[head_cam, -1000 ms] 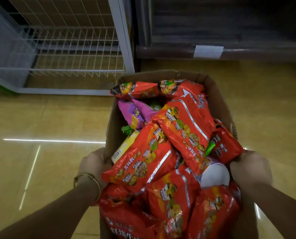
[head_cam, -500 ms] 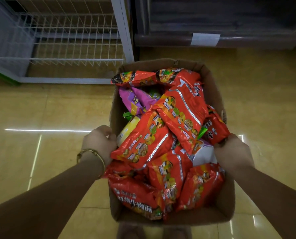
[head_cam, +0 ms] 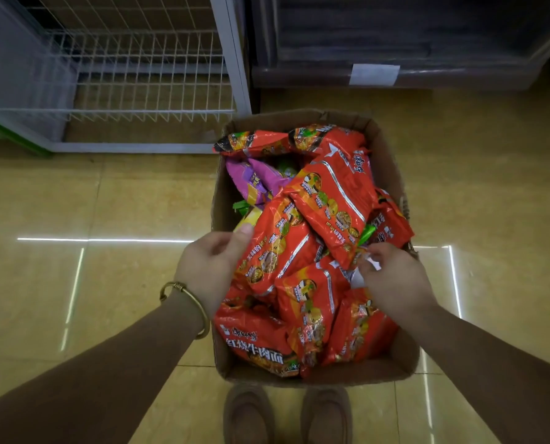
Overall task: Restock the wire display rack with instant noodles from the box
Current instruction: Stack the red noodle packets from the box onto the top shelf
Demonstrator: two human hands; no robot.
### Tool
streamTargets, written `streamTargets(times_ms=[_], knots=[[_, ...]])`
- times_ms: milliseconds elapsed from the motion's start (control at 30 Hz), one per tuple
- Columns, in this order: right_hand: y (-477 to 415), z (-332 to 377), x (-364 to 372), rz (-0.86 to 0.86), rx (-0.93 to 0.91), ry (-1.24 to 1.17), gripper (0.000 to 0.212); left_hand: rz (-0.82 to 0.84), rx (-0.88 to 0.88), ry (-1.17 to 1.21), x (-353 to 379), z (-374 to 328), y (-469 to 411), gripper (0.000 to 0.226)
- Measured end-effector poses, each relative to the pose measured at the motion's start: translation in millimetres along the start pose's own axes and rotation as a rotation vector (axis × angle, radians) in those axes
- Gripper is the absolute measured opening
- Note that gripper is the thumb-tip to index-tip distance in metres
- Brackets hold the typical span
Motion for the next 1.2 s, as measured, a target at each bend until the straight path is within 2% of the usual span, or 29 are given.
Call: streamTargets(times_ms=[100,167,233,333,467,500,600,667,733,800,933,1000,1100,1200], knots=[[3,17,2,0.021,-0.038,-0.015,0.038,0.064,-0.083,-0.097,3,2,3,0.074],[3,26,4,0.038,-0.078,-0.013,0.043,0.053,-0.102,-0.186,4,5,5,0.069],[2,33,7,0.062,-0.111,0.010,0.049,-0.007,-0.080,-0.199,3,5,3,0.053],[-5,42,8,0.048,-0.133,0.090,0.062,-0.056,-0.066,0.071,-4,6,0,0.025],[-22,53,9,0.016,-0.159,0.179,0.085,0.015,-0.150,0.492,-4,4,0,0.007],[-27,53,10,0.024,-0.151,0.182,0.091,0.046,-0.161,0.544,-2,4,0,0.007],[-36,53,13,0.042,-0.150,0.189,0.101,0.132,-0.159,0.523,3,9,0,0.037],[-38,49,16,0.044,-0.156,0.192,0.100,0.122,-0.165,0.379,6,15,-1,0.043],[-35,45,20,0.053,-0.171,0.180,0.096,0.071,-0.176,0.286,8,20,-4,0.036],[-29,43,23,0.049,-0.209,0.168,0.089,0.042,-0.187,0.324,9,20,-5,0.030],[-6,64,16,-0.099,-0.424,0.058,0.062,0.024,-0.110,0.432,1,5,-2,0.023],[10,83,21,-0.017,-0.486,-0.086,0.066,-0.002,-0.050,0.422,-3,-6,3,0.022],[33,113,39,0.243,-0.540,-0.238,0.092,0.017,-0.003,0.390,-2,-22,14,0.027],[39,118,40,0.338,-0.495,-0.308,0.109,0.220,-0.057,0.357,8,-33,23,0.042]])
Point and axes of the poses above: each hand's wrist, its own y-axis away from the middle knuckle, its own x-axis out of the palm, z = x × y, the point moved 5 cm from there along -y, towards the middle knuckle, and after that the axes turned 9 degrees about -x, right-handed, at the moved point
